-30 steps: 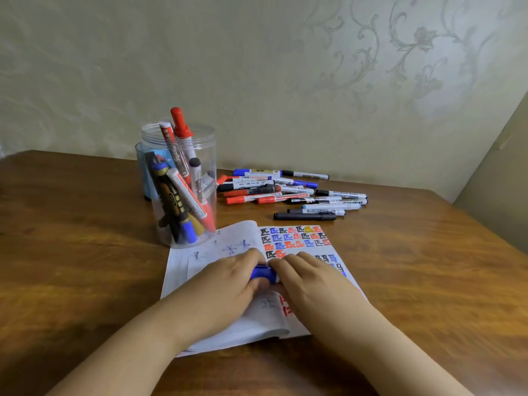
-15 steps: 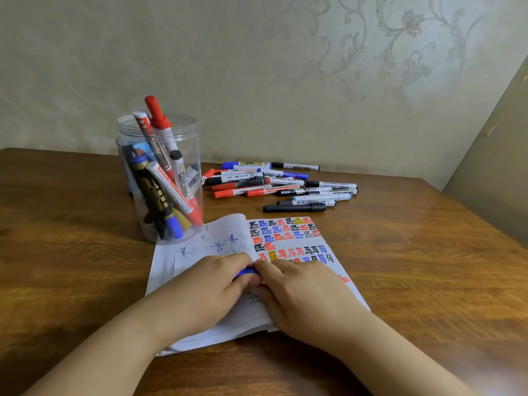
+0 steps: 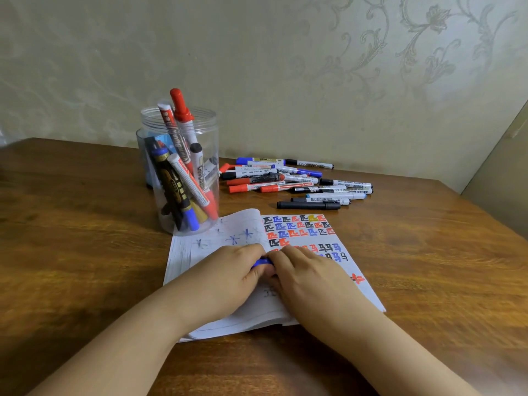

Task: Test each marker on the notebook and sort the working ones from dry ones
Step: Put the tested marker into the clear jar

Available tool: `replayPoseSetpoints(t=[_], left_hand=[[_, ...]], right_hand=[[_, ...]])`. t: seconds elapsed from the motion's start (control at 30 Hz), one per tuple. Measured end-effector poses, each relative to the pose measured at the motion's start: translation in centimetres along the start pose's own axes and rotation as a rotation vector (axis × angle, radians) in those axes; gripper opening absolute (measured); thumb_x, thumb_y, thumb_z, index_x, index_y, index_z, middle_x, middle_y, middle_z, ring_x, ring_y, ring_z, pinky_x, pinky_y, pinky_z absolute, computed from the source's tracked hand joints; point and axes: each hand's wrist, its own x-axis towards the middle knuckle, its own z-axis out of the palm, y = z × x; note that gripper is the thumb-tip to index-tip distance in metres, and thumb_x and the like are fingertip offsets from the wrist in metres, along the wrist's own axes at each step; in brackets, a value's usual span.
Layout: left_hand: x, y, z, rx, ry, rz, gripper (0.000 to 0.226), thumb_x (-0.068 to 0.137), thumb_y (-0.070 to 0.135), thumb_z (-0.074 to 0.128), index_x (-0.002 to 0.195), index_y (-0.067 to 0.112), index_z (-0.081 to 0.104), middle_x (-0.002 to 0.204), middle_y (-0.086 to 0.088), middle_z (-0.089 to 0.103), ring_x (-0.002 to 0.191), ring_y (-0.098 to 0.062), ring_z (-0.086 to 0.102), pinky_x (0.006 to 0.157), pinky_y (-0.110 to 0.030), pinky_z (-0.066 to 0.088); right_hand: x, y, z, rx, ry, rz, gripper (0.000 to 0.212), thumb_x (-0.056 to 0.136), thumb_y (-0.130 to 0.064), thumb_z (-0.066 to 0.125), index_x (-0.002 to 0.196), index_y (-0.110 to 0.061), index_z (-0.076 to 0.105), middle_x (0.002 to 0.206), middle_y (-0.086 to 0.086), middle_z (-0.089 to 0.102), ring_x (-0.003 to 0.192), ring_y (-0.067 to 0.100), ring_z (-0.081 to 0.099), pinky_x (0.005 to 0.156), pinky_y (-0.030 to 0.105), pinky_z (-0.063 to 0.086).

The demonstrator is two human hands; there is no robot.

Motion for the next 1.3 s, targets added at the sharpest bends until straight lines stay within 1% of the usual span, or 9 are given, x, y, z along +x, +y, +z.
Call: replayPoseSetpoints(t=[0.17,0.53,0.6,0.67,0.73,0.83,1.0,1.1,1.3], left_hand=[[-0.1,0.2,-0.5,-0.026,-0.057,0.006,0.025,0.095,0.034,0.042,0.070,0.036,0.036,0.068,0.015,0.043,0.067,0.003,0.046,0.060,-0.008,0.034],[-0.2,0.2,-0.6,-0.036,-0.120,-0.010,0.019,0.093,0.040,0.041,0.074,0.040,0.041,0.073,0.018,0.046,0.071,0.004,0.046,0.060,-0.010,0.034],[-0.2,0.2,-0.6,-0.074,-0.105,-0.035,0.011,0.093,0.041,0.042,0.083,0.039,0.047,0.077,0.018,0.051,0.074,0.005,0.049,0.061,-0.008,0.036],[-0.2,0.0,-0.8,-0.081,-0.063,-0.064,0.013,0.092,0.044,0.040,0.086,0.036,0.049,0.080,0.014,0.055,0.075,0.003,0.051,0.061,-0.011,0.038],[-0.2,-0.1,-1.3,-0.095,-0.006,-0.088,0.015,0.093,0.043,0.037,0.084,0.035,0.045,0.076,0.015,0.051,0.072,0.007,0.049,0.060,-0.011,0.037],[-0.2,-0.2,-1.7,-0.105,0.071,-0.076,0.010,0.095,0.038,0.034,0.095,0.032,0.042,0.080,0.023,0.043,0.074,0.014,0.044,0.064,-0.003,0.034],[-0.2,0.4,-1.0,-0.124,0.116,0.017,0.011,0.090,0.033,0.050,0.100,0.038,0.047,0.092,0.025,0.046,0.089,0.013,0.045,0.071,0.000,0.034],[-0.2,0.4,-0.4,-0.137,0.141,0.050,0.015,0.085,0.029,0.061,0.099,0.034,0.057,0.095,0.018,0.048,0.096,0.010,0.043,0.072,0.001,0.033],[-0.2,0.3,0.1,-0.143,0.122,0.048,0.016,0.082,0.029,0.065,0.094,0.036,0.057,0.093,0.017,0.051,0.090,0.006,0.048,0.070,-0.005,0.038]], right_hand=[[-0.1,0.1,0.3,0.027,-0.007,-0.026,0.017,0.084,-0.026,0.044,0.084,-0.016,0.058,0.064,-0.003,0.056,0.047,0.017,0.052,0.036,0.028,0.037],[-0.1,1.0,-0.9,0.126,-0.069,-0.044,0.046,0.096,-0.047,0.029,0.107,-0.021,0.065,0.060,-0.004,0.061,0.044,0.019,0.056,0.034,0.030,0.040],[0.4,0.6,-1.8,0.165,-0.143,0.010,0.049,0.094,-0.052,0.033,0.129,-0.025,0.053,0.080,-0.002,0.068,0.064,0.019,0.064,0.048,0.032,0.047],[0.5,0.6,-2.6,0.218,-0.296,0.187,0.062,0.093,-0.057,0.037,0.146,-0.029,0.021,0.102,0.000,0.066,0.087,0.020,0.063,0.064,0.033,0.044],[0.2,1.5,-3.5,0.321,-0.404,0.339,0.066,0.093,-0.049,0.043,0.145,-0.030,0.007,0.093,-0.005,0.064,0.078,0.009,0.059,0.061,0.026,0.042],[0.0,3.4,-5.0,0.534,-0.367,0.435,0.051,0.096,-0.028,0.044,0.139,-0.024,0.016,0.077,-0.008,0.061,0.063,0.000,0.054,0.059,0.023,0.046],[-0.7,3.8,-7.2,0.857,-0.429,0.556,0.036,0.088,-0.031,0.060,0.105,-0.047,0.032,0.090,-0.010,0.073,0.076,0.007,0.067,0.074,0.031,0.057],[-1.6,3.2,-6.8,1.022,-0.349,0.691,0.011,0.089,-0.029,0.058,0.099,-0.032,0.056,0.086,-0.006,0.074,0.073,0.008,0.068,0.065,0.027,0.057],[-3.1,3.0,-5.3,1.796,-0.116,0.988,0.020,0.089,-0.003,0.048,0.095,-0.002,0.067,0.076,0.021,0.067,0.060,0.019,0.064,0.057,0.022,0.056]])
